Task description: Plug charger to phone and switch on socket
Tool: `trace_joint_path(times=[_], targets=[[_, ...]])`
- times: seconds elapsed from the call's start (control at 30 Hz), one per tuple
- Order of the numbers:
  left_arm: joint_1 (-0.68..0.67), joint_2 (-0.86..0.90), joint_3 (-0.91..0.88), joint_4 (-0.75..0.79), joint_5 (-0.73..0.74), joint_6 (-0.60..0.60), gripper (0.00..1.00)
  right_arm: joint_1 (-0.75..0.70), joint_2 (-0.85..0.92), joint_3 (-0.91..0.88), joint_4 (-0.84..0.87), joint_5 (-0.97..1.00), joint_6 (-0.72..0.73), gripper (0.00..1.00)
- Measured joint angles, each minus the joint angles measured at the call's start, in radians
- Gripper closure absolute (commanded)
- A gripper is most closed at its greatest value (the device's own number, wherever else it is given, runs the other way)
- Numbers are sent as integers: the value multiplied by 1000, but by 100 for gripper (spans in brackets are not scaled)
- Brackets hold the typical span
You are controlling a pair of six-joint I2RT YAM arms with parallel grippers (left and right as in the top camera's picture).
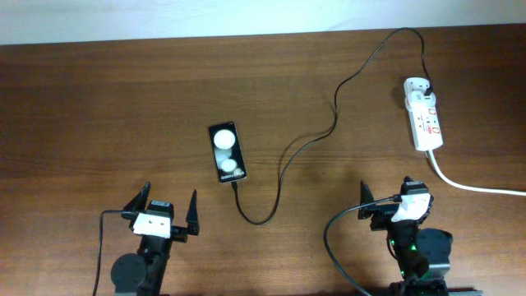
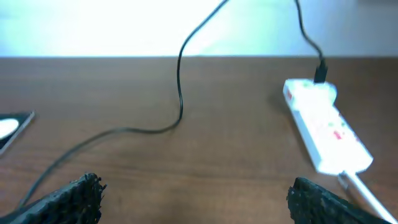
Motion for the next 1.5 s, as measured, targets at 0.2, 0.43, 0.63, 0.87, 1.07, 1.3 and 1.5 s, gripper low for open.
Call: trace_joint_path(times=[0.2, 0.43, 0.63, 0.87, 1.07, 1.3, 1.5], targets=[[0, 0, 0, 0, 0, 0, 1, 0, -117, 0, 0, 0, -1, 1], [0, 0, 0, 0, 0, 0, 1, 19, -118, 0, 0, 0, -3, 1], [0, 0, 0, 0, 0, 0, 1, 19, -118, 0, 0, 0, -3, 1], [0, 0, 0, 0, 0, 0, 1, 19, -118, 0, 0, 0, -3, 1], [0, 0, 0, 0, 0, 0, 1, 19, -118, 0, 0, 0, -3, 1], [0, 0, 0, 0, 0, 0, 1, 19, -118, 0, 0, 0, -3, 1], [0, 0, 0, 0, 0, 0, 0, 19, -118, 0, 0, 0, -3, 1]])
